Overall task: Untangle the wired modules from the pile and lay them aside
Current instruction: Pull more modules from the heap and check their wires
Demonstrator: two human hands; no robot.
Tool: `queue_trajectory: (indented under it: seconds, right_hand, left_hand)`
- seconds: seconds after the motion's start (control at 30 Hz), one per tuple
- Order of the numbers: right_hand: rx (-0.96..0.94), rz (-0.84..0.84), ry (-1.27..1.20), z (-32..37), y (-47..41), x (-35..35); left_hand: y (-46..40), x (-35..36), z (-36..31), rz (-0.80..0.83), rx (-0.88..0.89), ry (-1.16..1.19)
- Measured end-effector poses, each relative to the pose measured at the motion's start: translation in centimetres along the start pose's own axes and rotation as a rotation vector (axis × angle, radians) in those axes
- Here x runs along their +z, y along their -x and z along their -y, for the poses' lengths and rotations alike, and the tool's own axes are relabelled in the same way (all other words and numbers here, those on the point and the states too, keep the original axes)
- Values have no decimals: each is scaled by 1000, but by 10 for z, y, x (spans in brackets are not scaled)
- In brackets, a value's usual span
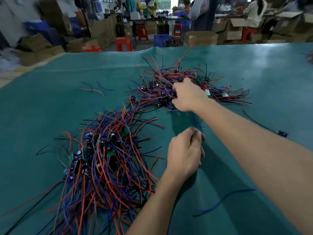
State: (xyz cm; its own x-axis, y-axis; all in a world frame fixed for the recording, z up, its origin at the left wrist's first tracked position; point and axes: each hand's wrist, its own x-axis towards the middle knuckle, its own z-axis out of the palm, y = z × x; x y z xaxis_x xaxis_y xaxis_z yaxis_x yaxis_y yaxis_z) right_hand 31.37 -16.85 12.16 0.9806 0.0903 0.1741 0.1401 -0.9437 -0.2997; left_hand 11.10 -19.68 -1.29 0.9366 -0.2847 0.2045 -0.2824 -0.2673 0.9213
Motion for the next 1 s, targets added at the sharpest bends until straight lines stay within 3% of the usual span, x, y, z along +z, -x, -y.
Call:
queue_trajectory:
  seconds: [0.03, 0.07, 0.13, 0.47, 0.6, 0.8, 0.9, 1.0]
  right_hand:
    - [-21, -90, 174, -91, 68, -9]
    - [240, -51, 206, -116, 104, -15]
    - [270, -26, 137, -139, 116, 0]
    - [224, -137, 60, -164, 129, -2]
    - [302, -91, -1, -183, 149, 3]
    - [223, -60, -94, -191, 170, 2]
    - [234, -146, -419, -183, 186, -9]
    - [193, -59, -840, -168, 217, -19]
  left_hand:
    - [0, 0, 0, -3, 6, 5]
    - [0, 0, 1, -4, 8, 11]
    - [0, 0, 0, -3, 4, 19]
    - [0, -1, -1, -11, 18, 15]
    - [-1, 1, 1, -20, 30, -2]
    - [-2, 1, 2, -18, 30, 9]
    - [-1, 2, 1, -41, -5, 89]
    - [-1, 1, -1, -97, -41, 153]
